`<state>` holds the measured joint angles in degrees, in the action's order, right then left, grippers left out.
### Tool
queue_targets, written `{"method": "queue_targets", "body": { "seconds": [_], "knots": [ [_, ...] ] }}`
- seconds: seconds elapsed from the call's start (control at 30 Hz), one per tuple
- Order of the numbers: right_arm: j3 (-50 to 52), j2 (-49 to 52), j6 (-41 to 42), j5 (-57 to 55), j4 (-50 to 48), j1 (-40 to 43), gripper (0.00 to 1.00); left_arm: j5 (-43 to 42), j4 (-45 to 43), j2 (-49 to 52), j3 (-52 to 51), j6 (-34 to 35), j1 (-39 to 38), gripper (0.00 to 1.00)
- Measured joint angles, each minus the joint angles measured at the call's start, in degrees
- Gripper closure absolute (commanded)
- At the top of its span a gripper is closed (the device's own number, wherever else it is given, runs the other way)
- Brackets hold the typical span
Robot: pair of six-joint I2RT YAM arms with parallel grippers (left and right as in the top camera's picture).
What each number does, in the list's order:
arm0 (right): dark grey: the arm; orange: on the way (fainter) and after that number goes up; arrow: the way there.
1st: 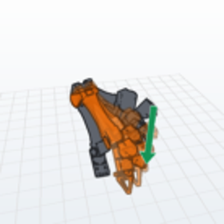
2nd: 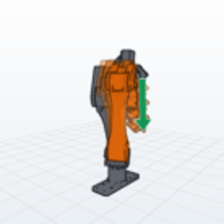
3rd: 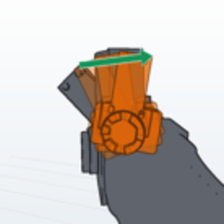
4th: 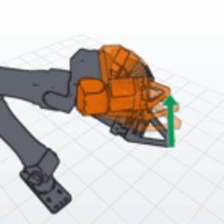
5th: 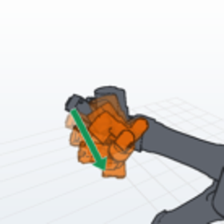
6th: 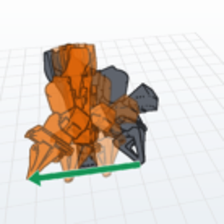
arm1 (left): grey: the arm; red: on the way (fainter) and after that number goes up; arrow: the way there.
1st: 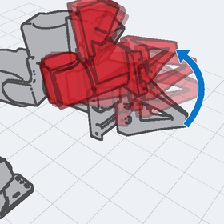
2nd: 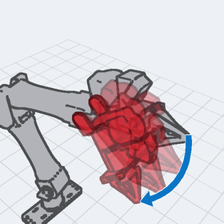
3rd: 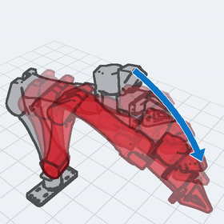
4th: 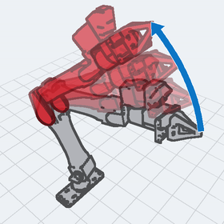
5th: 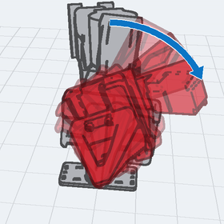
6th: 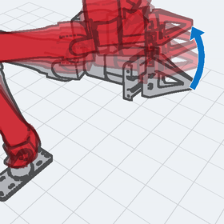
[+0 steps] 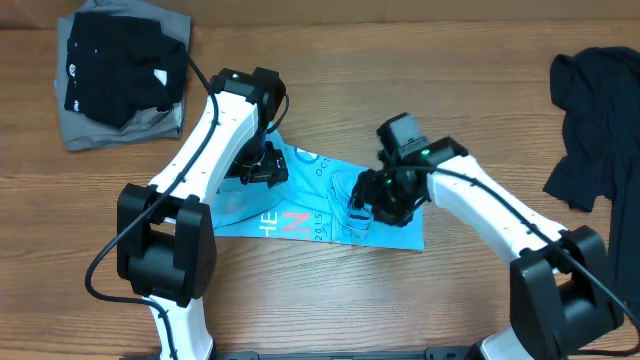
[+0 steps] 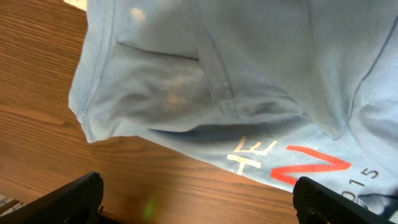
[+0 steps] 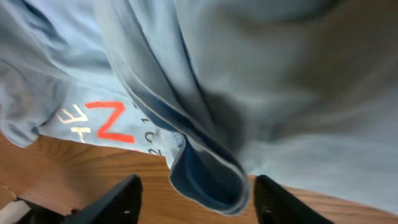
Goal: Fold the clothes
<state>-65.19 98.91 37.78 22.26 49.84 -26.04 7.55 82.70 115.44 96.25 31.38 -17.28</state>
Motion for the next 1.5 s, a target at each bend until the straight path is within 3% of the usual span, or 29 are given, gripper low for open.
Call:
{"method": "queue_targets", "body": {
  "seconds": [0.6, 0.83, 0.9, 1.0, 1.07, 1.27, 1.5],
  "knots": [
    [4.63, 0.15, 4.87, -0.04, -15.19, -8.52, 0.50, -0.94, 1.07, 0.00, 0.00, 0.00, 0.00, 0.00],
    [4.66, 1.46, 5.46, 0.31, -16.17, -12.00, 0.53, -0.94, 1.09, 0.00, 0.00, 0.00, 0.00, 0.00],
    [4.39, 1.42, 4.96, 0.42, -13.70, -11.78, 0.49, -0.94, 1.07, 0.00, 0.00, 0.02, 0.11, 0.00],
    [2.95, 0.55, 3.74, -0.46, -6.56, -10.23, 0.33, -0.94, 1.07, 0.00, 0.00, 0.00, 0.50, 0.00],
    [0.48, -1.75, 2.73, -2.25, 0.07, -7.89, 0.02, -0.90, 1.09, 0.00, 0.00, 0.00, 1.44, 0.00],
    [-8.98, -10.95, -2.19, -5.20, 12.46, 1.62, 0.00, -1.66, 0.68, 0.00, 0.00, -0.52, 7.91, 0.00],
    [-11.04, -15.39, -7.56, -4.72, 16.83, 8.61, 0.00, -2.45, 0.04, 0.00, 0.00, -3.63, 16.81, 0.00]
  ]
}}
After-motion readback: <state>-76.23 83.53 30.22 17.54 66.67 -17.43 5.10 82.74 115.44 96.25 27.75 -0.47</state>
